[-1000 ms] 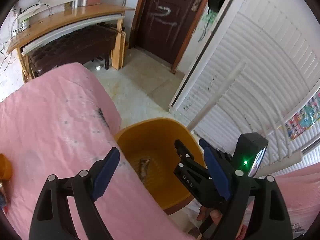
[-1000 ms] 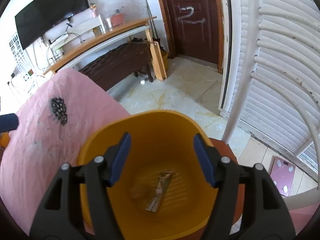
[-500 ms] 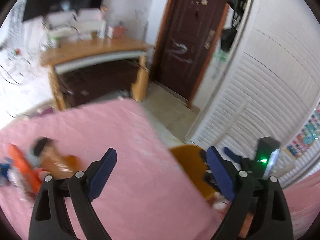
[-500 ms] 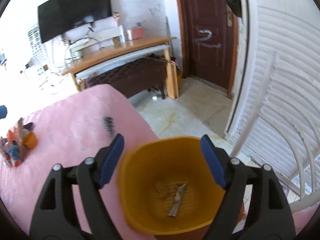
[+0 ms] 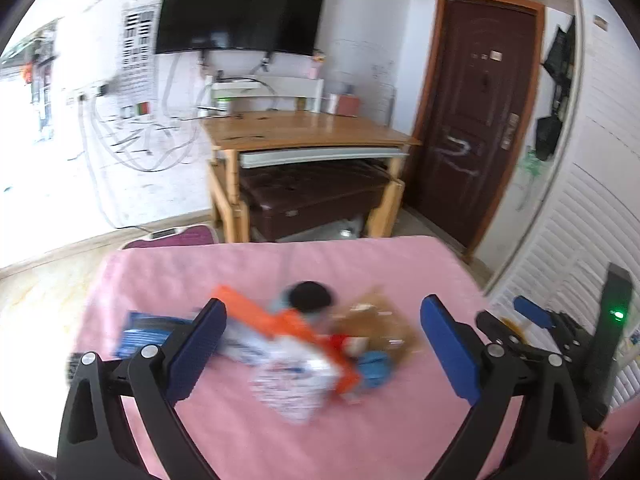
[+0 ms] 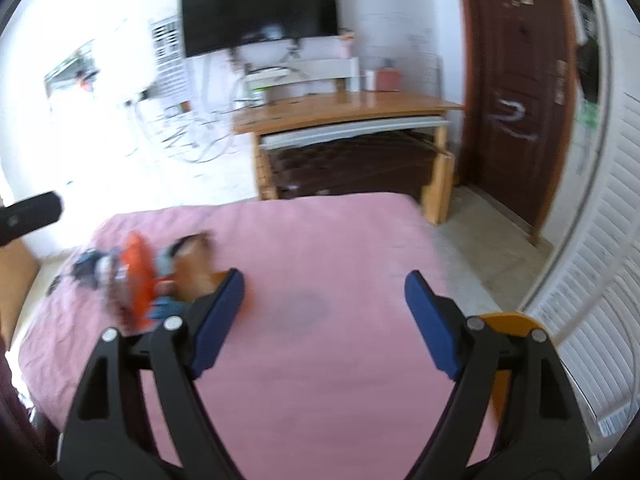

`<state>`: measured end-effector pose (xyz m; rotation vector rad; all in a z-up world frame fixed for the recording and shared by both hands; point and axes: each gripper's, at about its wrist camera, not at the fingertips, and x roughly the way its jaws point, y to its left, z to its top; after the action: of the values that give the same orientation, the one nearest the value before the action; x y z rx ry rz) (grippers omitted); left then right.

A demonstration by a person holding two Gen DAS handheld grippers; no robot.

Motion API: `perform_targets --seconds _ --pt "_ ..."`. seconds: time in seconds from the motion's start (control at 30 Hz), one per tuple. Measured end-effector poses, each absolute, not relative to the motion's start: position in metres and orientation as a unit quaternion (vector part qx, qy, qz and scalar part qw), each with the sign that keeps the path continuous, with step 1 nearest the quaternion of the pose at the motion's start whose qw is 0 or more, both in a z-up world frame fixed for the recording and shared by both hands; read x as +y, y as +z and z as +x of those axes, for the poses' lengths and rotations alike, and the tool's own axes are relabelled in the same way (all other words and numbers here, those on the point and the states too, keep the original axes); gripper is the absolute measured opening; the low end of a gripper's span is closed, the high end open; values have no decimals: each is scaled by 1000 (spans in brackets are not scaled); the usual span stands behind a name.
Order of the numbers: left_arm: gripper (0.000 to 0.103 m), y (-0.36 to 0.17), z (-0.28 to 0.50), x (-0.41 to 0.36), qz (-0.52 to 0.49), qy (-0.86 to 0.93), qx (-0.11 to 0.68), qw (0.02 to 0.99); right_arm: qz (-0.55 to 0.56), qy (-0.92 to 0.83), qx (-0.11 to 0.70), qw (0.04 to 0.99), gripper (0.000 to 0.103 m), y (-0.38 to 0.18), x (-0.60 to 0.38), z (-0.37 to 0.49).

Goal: Collect trash
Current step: 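Move both tools back over the table, then grasp the white plastic packet with the right tool while the left tool grasps the blue chip bag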

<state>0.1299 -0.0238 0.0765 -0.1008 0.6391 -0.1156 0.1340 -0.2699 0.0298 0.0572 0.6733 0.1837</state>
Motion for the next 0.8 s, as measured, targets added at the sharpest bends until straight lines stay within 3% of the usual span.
perform_targets --seconds 0.37,0.8 --pt "93 39 150 73 10 -31 340 940 -16 197 336 921 84 45 -163 117" --pt "93 -8 177 81 148 -123 364 911 -66 225 369 899 84 25 -102 120"
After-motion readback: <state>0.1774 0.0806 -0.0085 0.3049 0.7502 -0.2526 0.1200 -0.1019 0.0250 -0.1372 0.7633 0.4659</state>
